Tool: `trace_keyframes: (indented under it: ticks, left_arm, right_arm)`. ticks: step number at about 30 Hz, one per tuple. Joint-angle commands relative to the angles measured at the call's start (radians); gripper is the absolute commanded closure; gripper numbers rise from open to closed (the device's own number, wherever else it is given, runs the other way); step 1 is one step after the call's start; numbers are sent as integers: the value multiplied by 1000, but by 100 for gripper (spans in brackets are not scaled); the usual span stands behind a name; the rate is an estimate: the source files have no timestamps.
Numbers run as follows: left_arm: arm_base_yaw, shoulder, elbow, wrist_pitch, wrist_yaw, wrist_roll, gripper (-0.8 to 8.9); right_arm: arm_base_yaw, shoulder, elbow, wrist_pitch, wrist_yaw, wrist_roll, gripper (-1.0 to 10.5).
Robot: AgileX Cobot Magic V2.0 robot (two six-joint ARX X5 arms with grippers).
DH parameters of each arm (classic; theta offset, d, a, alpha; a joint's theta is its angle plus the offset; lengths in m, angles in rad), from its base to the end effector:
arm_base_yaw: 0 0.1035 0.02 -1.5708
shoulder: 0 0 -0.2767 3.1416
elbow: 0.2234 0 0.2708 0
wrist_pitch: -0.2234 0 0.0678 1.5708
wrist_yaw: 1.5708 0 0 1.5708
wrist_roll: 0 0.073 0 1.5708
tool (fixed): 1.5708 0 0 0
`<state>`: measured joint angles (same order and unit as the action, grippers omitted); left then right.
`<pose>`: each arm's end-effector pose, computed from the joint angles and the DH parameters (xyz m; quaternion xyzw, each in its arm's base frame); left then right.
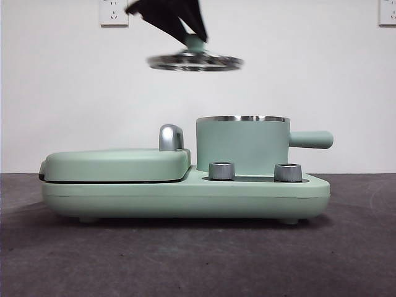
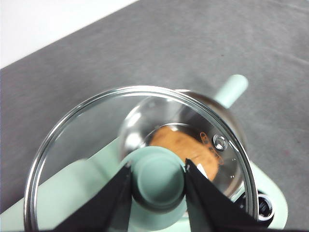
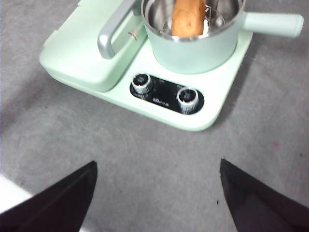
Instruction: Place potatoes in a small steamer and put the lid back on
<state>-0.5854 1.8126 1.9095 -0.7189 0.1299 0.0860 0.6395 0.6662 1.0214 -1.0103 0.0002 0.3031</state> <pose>0.3759 -0.2605 0.3757 0.1074 0.2835 -0.3458 0.8880 0.1130 0.0840 0.3368 0.0357 0.3468 0.2480 0.9038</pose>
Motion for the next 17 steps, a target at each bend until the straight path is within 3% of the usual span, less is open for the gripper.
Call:
trace_keyframes:
  ticks: [1,17]
  left_arm:
    - [-32,33,24,68,6,2,809]
    - [-77,174,24,220,5,0,809]
  right_arm:
    - [7,-31,-20,35,0,27,543]
    - [7,-88,-44,44,-1,56,543]
